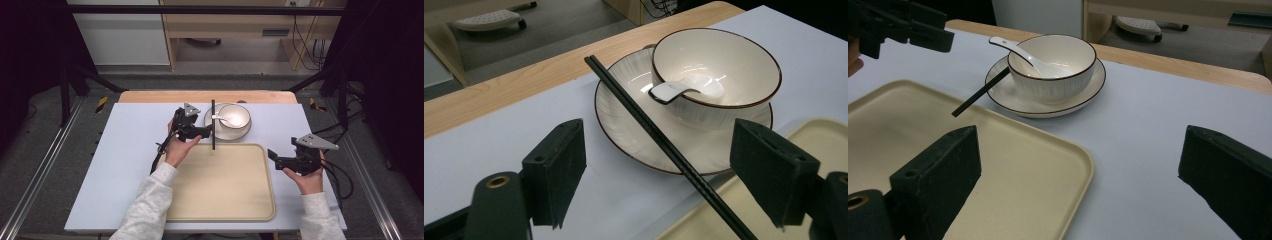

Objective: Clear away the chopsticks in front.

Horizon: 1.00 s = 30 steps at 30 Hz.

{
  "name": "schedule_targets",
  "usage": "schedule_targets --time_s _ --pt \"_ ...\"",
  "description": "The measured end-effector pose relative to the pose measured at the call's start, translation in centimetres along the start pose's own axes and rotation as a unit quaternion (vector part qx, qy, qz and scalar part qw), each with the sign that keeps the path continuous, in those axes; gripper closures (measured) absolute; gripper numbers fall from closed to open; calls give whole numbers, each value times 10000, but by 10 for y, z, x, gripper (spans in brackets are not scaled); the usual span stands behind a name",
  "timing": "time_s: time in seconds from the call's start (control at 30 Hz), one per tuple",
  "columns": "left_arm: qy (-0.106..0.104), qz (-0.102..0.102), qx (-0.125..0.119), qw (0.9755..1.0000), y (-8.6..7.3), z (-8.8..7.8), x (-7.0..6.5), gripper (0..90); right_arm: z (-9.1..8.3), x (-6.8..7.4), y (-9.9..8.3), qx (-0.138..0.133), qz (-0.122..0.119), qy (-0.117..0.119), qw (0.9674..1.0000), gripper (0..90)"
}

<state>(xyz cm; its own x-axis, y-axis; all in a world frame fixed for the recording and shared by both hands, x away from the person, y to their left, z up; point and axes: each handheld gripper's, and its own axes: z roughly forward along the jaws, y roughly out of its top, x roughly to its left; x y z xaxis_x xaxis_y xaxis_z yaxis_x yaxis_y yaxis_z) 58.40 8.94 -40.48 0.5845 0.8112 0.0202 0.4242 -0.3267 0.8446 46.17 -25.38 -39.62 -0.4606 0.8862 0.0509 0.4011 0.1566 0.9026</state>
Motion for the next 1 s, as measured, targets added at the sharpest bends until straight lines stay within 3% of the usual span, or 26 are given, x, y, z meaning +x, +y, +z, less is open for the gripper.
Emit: schedule_targets --time_s 0.1,0.27,0.5,0.63,0.77,1.0 --pt "-32 -34 23 10000 -2 8 -2 242 0 0 0 -5 -5 10 10000 38" --pt "63 42 261 9996 -9 22 -4 277 0 0 0 -16 0 24 10000 38" --pt "160 84 378 9991 -15 36 -5 439 1 0 0 10 16 11 10000 36" --pt "169 69 417 9990 -15 41 -5 491 1 0 0 -5 15 12 10000 37" --pt "201 184 515 9983 -10 48 -7 508 1 0 0 11 7 20 10000 37" --pt "273 78 627 9976 -13 60 -9 586 -1 -1 1 -10 8 17 10000 38"
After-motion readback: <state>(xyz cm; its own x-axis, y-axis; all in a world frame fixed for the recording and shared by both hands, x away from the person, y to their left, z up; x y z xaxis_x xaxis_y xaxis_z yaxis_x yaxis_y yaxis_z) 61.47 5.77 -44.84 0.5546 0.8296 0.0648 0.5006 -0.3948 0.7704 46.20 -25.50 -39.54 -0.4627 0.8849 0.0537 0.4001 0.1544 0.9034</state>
